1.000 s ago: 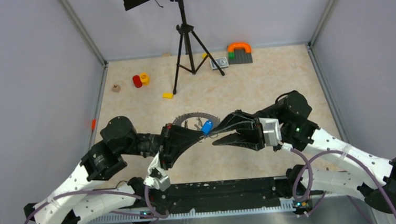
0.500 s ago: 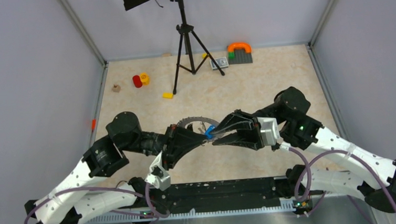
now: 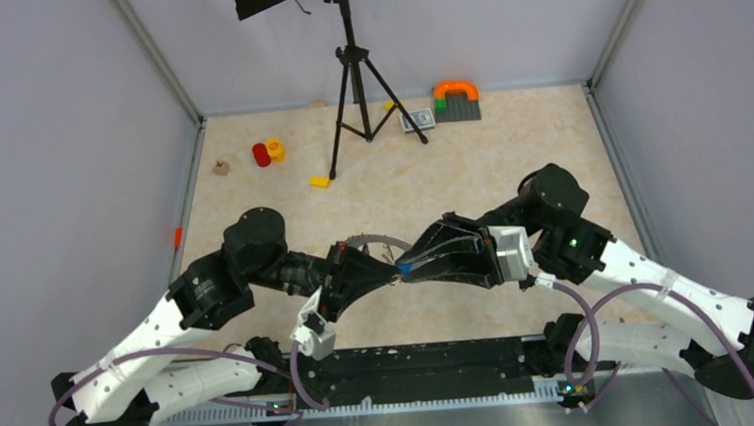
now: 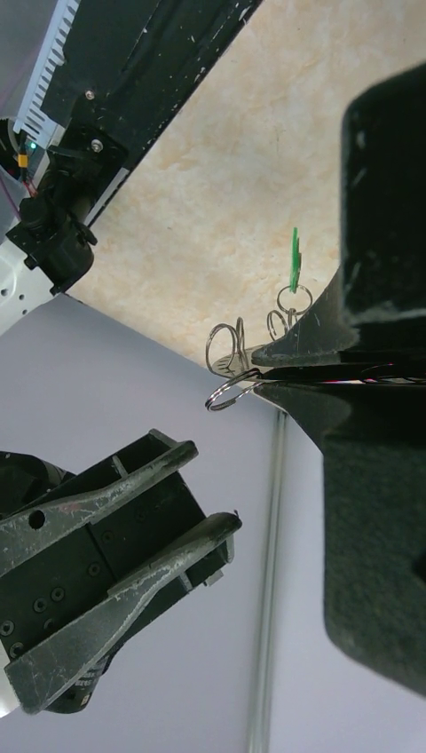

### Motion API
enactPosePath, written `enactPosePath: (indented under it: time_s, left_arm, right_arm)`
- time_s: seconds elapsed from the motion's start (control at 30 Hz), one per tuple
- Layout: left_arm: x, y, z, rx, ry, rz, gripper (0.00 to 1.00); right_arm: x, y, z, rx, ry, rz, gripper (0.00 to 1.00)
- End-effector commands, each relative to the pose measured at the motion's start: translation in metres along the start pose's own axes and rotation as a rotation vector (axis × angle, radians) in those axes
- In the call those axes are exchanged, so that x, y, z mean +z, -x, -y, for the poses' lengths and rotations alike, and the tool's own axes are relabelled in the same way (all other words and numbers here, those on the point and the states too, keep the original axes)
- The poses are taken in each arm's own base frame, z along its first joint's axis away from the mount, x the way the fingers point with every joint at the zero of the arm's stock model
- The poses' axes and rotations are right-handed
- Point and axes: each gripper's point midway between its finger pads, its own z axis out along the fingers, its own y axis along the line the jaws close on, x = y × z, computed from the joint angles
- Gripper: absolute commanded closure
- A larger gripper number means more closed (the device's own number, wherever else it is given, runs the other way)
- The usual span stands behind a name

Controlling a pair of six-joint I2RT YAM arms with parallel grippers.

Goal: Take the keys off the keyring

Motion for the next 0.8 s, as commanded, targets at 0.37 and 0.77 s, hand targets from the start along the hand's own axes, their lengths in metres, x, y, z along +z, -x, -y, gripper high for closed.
enactPosePath:
  time_s: [0.37,0.77]
  left_arm:
    - [-0.006,0.02,-0.022,0.085,0.045,0.042,1.0]
    - [-0.007,0.02,-0.023,0.084,0.048,0.035,1.0]
  right_arm:
    - [0.009,0.006,-0.008,0.008,0.067,0.016,0.69]
    - [0.009,0.002,-0.008,0.002,0.072,0.002,1.0]
